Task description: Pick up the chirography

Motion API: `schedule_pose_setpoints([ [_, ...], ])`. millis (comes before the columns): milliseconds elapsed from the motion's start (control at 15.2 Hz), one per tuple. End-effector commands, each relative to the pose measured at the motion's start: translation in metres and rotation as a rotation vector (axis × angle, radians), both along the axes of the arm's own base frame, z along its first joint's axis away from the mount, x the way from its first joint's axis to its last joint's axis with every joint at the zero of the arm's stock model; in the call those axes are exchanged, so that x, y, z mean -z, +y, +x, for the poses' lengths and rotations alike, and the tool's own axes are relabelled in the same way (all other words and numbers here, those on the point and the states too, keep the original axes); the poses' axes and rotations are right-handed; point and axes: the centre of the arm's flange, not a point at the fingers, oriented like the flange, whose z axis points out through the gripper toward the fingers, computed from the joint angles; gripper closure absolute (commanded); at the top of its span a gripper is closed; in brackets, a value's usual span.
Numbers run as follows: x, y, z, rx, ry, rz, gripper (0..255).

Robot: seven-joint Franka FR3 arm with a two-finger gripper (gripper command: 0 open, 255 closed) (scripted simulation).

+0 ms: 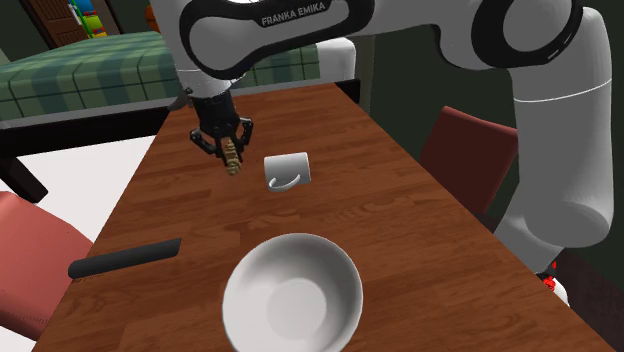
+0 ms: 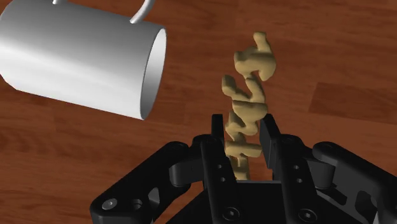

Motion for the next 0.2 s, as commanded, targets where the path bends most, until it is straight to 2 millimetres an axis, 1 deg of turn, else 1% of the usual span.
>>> schedule_pose_setpoints([
  [0,-0.0116,-0.0003,-0.0001,0.0,0.0,0.0,255],
  [132,-0.0124,-0.0003,-0.0001,0.0,0.0,0.0,255],
])
